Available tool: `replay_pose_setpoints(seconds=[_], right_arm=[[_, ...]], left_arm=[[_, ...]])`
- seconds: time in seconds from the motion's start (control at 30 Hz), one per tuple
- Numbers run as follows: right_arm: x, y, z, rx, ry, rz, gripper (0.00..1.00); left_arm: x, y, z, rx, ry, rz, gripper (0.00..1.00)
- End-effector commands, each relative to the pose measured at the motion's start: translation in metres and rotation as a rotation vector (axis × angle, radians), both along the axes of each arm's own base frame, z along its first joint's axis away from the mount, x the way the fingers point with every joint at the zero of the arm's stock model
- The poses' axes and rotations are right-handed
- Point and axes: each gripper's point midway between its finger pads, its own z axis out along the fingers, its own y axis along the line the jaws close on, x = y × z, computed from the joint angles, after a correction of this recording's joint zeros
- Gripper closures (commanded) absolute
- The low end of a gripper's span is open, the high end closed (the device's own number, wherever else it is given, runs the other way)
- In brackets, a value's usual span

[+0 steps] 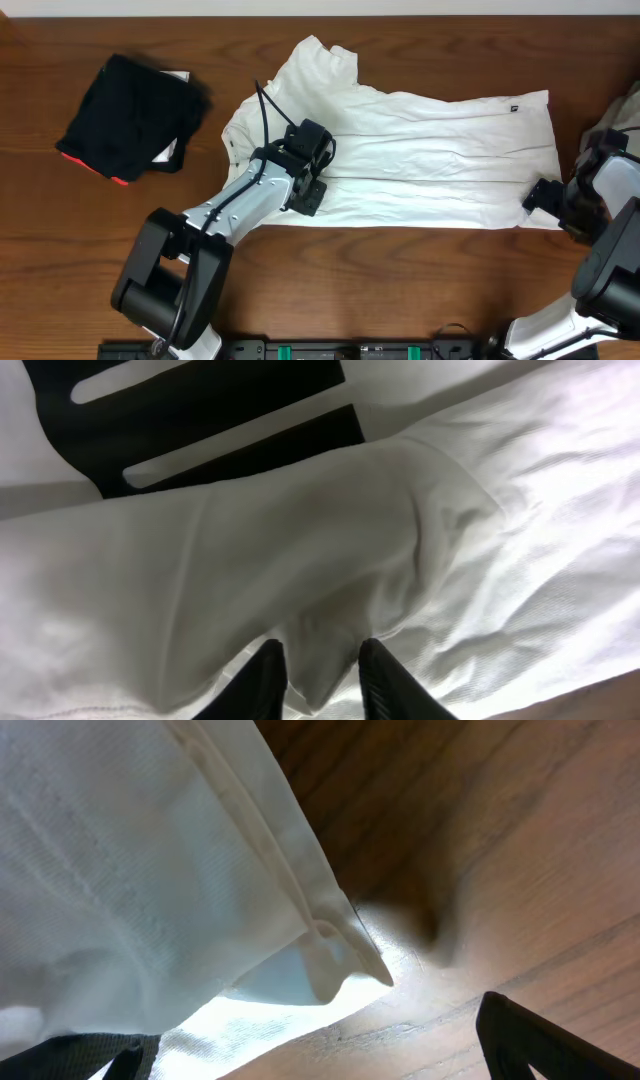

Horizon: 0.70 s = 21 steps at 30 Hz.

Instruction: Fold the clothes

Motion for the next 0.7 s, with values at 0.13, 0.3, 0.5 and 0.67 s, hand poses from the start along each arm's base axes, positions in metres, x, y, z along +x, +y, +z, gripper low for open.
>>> replay_pose_setpoints(seconds=[0.13, 0.3, 0.5, 0.67], right_arm=[[-0.020, 0.022, -0.034, 0.089, 0.084, 0.005, 0.01], [-0.020, 0.022, -0.034, 0.089, 0.084, 0.004, 0.01], [-0.020, 0.022, -0.034, 0.089, 0.084, 0.004, 0.01], [-0.020, 0.022, -0.034, 0.089, 0.084, 0.004, 0.01]], left_arm=[[-0.010, 0.004, -0.011, 0.011, 0.031, -0.009, 0.75], [-0.012, 0.005, -0.013, 0.014, 0.035, -0.009, 0.87], [0.000, -0.002, -0.002, -0.007, 0.001, -0.002, 0.94], [0.020, -0.006, 0.015, -0.007, -0.070, 0.005, 0.94]])
